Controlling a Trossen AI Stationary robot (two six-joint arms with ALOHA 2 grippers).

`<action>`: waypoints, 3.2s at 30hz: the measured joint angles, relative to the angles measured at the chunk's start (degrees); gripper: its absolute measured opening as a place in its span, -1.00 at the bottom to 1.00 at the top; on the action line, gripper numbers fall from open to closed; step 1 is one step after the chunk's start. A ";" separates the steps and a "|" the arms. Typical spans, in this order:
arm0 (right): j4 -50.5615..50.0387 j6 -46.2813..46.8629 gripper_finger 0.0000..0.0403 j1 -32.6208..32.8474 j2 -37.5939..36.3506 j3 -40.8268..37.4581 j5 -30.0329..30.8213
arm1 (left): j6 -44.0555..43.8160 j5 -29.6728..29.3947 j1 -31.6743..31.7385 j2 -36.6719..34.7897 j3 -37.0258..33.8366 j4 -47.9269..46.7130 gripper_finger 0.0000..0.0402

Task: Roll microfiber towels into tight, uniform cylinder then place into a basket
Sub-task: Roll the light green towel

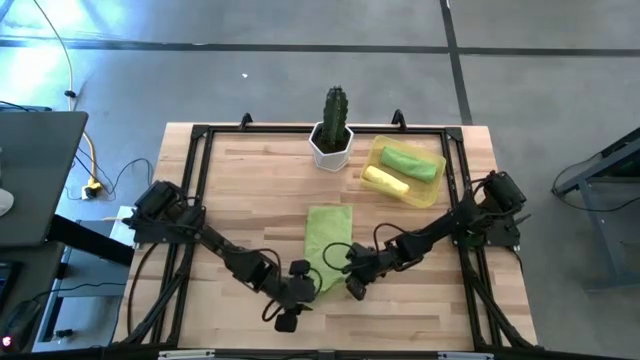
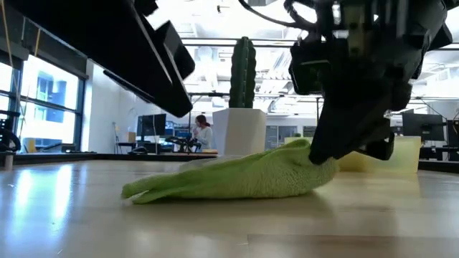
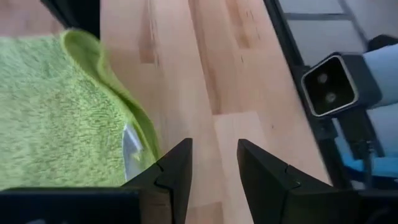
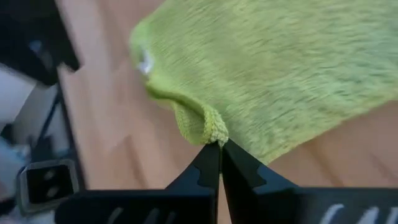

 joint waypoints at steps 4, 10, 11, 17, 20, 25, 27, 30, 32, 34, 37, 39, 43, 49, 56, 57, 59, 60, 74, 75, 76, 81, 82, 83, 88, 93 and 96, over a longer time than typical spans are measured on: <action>-3.08 -1.22 -1.00 0.36 0.00 0.02 5.30 | 2.59 -8.59 -1.94 0.00 0.00 -2.98 -0.42; -5.62 -2.72 -1.00 1.33 0.02 0.07 6.81 | 9.14 -13.38 -3.39 0.00 0.00 -9.96 -0.39; -5.93 -1.89 -1.00 1.29 0.02 0.07 6.81 | 9.79 -13.00 -3.32 0.00 0.00 -11.12 -0.38; -9.50 4.18 -1.00 1.25 0.02 0.07 6.99 | 11.94 -13.67 -2.00 0.00 -0.07 -12.46 -0.22; -10.34 5.58 -1.00 1.29 0.00 0.15 7.70 | 12.60 -14.10 -1.56 0.00 -0.07 -11.27 -0.15; -10.44 5.61 -1.00 1.27 0.00 0.15 7.90 | 15.89 -12.25 -1.58 0.00 -0.07 -8.56 -0.14; -10.94 6.78 -1.00 1.27 -0.01 0.16 8.41 | 16.76 -11.66 -1.58 0.00 -0.07 -6.73 -0.16; -11.42 7.98 -1.00 1.29 -0.02 0.17 10.08 | 18.87 -10.02 -1.58 0.00 -0.07 -4.04 -0.20; -11.52 8.27 -1.00 1.29 -0.02 0.17 10.75 | 18.93 -9.75 -1.46 0.14 -0.07 -3.24 -0.22; -11.46 8.27 -1.00 1.33 -0.02 0.16 11.04 | 18.27 -10.44 -0.79 0.97 -0.07 -3.04 -0.25; -11.32 8.27 -1.00 1.76 -0.02 0.15 12.13 | 16.67 -12.42 0.97 2.89 -0.11 -2.51 -0.29; -11.24 8.32 -1.00 2.09 -0.02 0.11 12.43 | 16.27 -12.72 2.35 4.44 -0.13 -2.50 -0.32; -11.36 8.93 -1.00 2.87 0.00 0.11 12.53 | 14.89 -12.52 4.69 7.03 -0.14 -0.90 -0.40; -11.95 10.15 -1.00 3.57 0.00 0.11 12.56 | 14.86 -11.20 5.48 7.40 -0.02 -0.10 -0.50; -12.55 9.94 -1.00 3.65 0.00 0.11 12.50 | 12.35 -10.38 5.72 6.05 -0.15 -1.49 -0.49; -12.57 9.92 -1.00 3.65 0.00 0.11 12.48 | 11.87 -10.05 5.91 6.03 -0.15 -1.29 -0.48; -12.59 9.86 -1.00 3.65 0.00 0.11 12.44 | 11.38 -9.63 6.41 5.92 -0.15 -1.19 -0.45; -12.61 9.79 -1.00 3.65 0.00 0.11 12.43 | 11.26 -9.62 6.62 5.90 -0.15 -1.19 -0.44; -14.52 0.37 -0.82 3.61 -1.82 0.54 11.05 | 4.27 -5.20 8.75 5.89 -0.98 -3.48 -0.40; -15.20 -1.04 -0.75 3.44 -2.36 1.03 10.85 | 4.16 -5.07 8.67 5.90 -1.00 -3.38 -0.40; -16.37 -2.42 -0.69 3.39 -3.16 1.56 10.61 | 3.77 -4.86 8.60 5.90 -1.02 -3.25 -0.40; -22.74 -14.22 -0.40 3.43 -6.84 4.85 6.25 | 0.26 -3.75 8.42 5.97 -1.03 -3.01 -0.40; -22.95 -17.58 -0.37 3.78 -7.36 5.56 5.54 | -0.21 -3.68 8.35 5.97 -1.03 -3.00 -0.40; -22.50 -21.42 -0.35 4.38 -7.73 6.26 5.19 | -1.03 -3.62 8.33 5.99 -1.03 -2.95 -0.40; -16.82 -41.07 -0.34 9.28 -7.81 7.67 6.86 | -5.63 -2.13 8.34 6.01 -1.11 -2.47 -0.40; -16.11 -48.71 -0.36 12.63 -6.63 7.67 16.34 | -9.08 -1.33 8.10 6.12 -1.15 -1.16 -0.40; -15.52 -47.48 -0.36 12.92 -4.54 7.67 18.11 | -10.56 -1.29 7.92 6.19 -1.18 -0.44 -0.40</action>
